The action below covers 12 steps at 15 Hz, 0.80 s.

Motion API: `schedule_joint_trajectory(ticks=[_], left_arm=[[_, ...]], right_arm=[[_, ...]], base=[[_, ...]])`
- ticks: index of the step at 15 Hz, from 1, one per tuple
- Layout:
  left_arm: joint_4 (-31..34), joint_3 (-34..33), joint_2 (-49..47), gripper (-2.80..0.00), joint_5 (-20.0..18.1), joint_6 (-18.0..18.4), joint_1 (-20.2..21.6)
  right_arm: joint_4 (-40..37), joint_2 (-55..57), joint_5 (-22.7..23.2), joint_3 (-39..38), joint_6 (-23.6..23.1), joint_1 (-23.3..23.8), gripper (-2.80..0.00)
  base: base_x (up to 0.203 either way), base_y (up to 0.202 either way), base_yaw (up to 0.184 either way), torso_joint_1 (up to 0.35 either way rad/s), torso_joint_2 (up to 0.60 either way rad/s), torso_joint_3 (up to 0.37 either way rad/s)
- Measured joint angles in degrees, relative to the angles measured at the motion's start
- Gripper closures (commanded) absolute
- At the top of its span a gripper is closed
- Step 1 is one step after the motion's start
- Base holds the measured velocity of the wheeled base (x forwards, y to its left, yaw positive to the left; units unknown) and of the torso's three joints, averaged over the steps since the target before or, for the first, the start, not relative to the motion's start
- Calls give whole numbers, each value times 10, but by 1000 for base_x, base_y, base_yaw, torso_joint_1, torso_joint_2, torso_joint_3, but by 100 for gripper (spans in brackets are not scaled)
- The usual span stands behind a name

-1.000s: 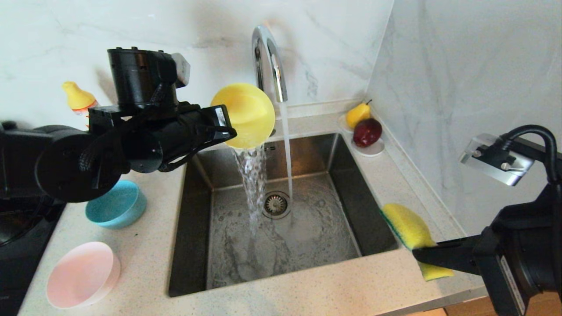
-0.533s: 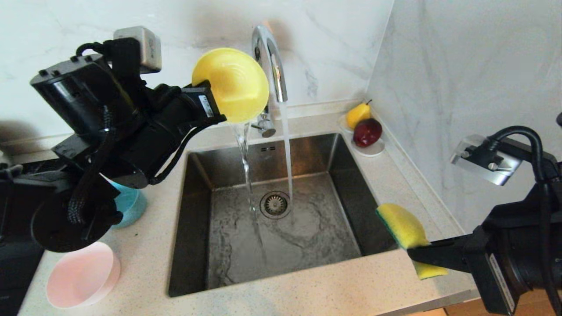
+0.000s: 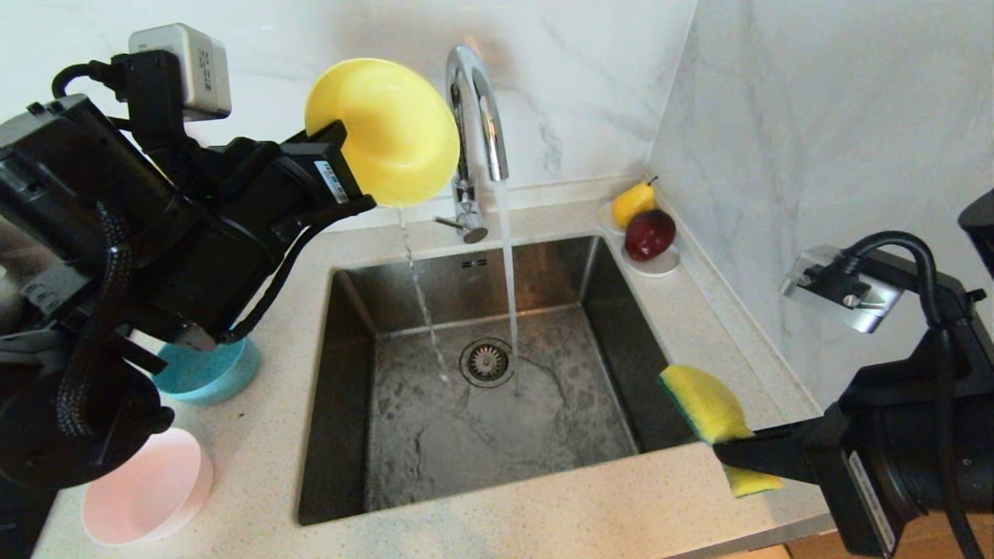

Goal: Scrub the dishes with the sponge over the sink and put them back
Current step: Wash the bowl

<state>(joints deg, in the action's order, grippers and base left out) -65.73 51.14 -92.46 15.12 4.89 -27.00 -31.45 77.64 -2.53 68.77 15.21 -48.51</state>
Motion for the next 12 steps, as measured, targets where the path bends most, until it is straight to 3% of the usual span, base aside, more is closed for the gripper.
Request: schedule_joint_trajectory(ticks=[3, 7, 10, 12], left_arm=[[47, -13, 14, 0, -11, -5, -1], [207, -52, 68, 0, -23, -15, -21], [338, -72, 117, 0, -68, -18, -31], [370, -82, 129, 0, -70, -17, -48]], right_arm=[[2, -2, 0, 8, 0, 0, 0], [-1, -6, 14, 40, 0, -9, 0], [-2, -6, 23, 62, 1, -28, 0], [-2, -5, 33, 70, 1, -46, 0]], base=[[0, 0, 0, 0, 0, 0], [0, 0, 0, 0, 0, 0], [0, 0, 0, 0, 0, 0], [0, 0, 0, 0, 0, 0]])
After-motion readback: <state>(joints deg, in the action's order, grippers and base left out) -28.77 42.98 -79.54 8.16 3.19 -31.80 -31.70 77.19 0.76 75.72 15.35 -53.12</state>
